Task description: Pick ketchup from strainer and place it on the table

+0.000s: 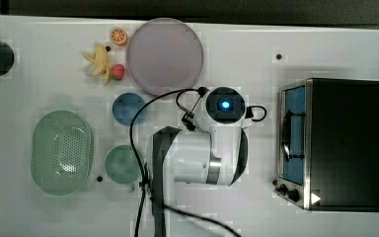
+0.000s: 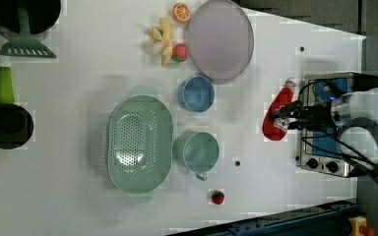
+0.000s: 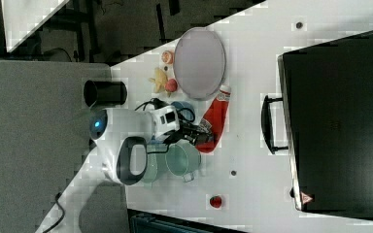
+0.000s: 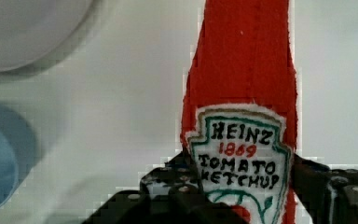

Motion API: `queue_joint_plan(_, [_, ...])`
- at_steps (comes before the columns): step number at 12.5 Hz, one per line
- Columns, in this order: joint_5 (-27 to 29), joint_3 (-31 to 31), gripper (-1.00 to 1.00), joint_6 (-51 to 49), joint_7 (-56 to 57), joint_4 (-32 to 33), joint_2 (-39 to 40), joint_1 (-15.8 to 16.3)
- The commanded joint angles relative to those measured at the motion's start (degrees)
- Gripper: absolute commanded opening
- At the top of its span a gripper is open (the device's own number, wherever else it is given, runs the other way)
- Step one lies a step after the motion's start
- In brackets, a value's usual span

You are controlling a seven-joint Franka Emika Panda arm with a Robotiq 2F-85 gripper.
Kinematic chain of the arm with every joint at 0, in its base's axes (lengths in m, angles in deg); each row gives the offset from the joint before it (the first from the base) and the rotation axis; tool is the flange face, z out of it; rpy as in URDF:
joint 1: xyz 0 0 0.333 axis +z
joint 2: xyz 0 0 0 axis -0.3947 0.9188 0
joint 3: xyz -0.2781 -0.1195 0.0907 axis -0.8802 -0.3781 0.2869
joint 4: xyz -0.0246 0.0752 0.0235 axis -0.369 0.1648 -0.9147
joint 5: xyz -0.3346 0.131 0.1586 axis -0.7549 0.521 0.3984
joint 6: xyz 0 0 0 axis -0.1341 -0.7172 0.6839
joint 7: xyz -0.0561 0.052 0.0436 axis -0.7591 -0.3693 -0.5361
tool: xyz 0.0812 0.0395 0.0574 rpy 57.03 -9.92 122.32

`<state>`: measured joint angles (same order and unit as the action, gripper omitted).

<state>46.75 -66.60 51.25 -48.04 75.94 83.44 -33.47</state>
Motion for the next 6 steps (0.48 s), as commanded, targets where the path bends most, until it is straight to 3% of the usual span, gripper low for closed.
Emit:
queue_joint_plan(1, [0.13,-0.66,0.29,4.36,2.33,0.78,2.89,-0.05])
queue_joint_plan(4, [0.14,-0.77,0.93,5.09,2.31,0.54,3.52,-0.10])
queue_joint_plan(6, [0.38,-0.69,1.00,3.22,2.19,-0.22,1.39,-0.10])
